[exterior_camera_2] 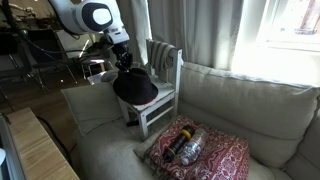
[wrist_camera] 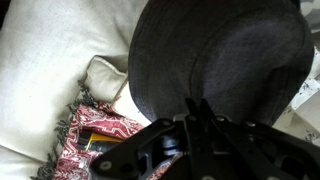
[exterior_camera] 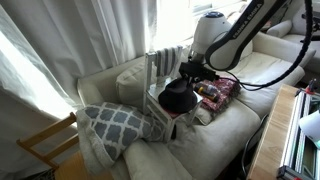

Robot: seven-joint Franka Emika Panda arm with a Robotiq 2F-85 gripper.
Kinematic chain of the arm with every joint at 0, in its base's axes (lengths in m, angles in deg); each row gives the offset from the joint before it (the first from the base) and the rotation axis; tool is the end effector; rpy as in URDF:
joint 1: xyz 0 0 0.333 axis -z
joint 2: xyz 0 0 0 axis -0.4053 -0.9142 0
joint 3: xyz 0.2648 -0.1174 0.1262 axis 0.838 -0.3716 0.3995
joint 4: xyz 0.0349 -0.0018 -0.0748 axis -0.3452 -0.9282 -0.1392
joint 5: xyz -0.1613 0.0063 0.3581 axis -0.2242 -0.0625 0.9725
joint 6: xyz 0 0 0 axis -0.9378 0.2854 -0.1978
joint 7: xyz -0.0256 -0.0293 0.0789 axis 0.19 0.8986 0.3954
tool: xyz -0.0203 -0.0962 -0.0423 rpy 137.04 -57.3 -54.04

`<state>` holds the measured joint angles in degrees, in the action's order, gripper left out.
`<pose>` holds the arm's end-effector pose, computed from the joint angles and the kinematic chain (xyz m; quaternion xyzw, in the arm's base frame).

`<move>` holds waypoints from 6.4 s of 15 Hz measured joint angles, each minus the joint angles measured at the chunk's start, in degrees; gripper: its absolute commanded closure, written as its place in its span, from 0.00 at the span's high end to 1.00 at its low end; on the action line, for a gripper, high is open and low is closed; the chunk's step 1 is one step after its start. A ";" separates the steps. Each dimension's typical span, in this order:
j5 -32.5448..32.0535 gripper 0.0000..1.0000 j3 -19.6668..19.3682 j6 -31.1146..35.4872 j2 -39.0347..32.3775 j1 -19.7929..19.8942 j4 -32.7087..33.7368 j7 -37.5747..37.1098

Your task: Hang the black hat on the left side of the backrest of the white chair and then hang the red hat on the right side of the backrest of the white chair

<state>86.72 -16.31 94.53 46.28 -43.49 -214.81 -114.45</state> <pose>0.5027 0.1024 0.1878 -0.8290 0.5518 -0.0754 0.0505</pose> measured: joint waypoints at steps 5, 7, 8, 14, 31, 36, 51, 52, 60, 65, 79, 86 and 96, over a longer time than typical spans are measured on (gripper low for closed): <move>-6.55 0.02 -5.30 -2.05 2.77 -5.69 0.29 -6.59; -11.75 0.02 -7.24 -4.94 4.95 -7.67 0.83 -10.98; -14.47 0.02 -7.49 -6.78 6.25 -8.00 1.22 -13.03; -21.00 0.07 -0.06 -16.53 16.33 -3.92 3.31 -15.59; -39.98 0.02 10.81 -19.04 22.39 5.51 12.26 -17.28; -48.60 0.02 13.60 -19.02 20.90 6.00 17.58 -22.97; -59.85 0.02 13.83 -17.97 9.55 5.68 26.23 -33.62; -59.83 0.02 13.83 -18.29 9.32 5.68 26.22 -33.27; -63.42 0.02 13.43 -19.14 2.21 5.26 27.43 -33.85; -63.45 0.16 13.16 -19.23 -1.94 5.29 28.72 -34.06; -47.21 1.00 13.09 -26.88 -0.67 6.60 26.97 -21.91; -38.53 1.00 12.09 -24.97 7.83 10.59 16.65 -4.47; -35.10 1.00 11.25 -24.23 8.87 11.50 13.05 -0.33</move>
<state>51.62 -5.05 70.30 55.15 -31.99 -201.76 -114.79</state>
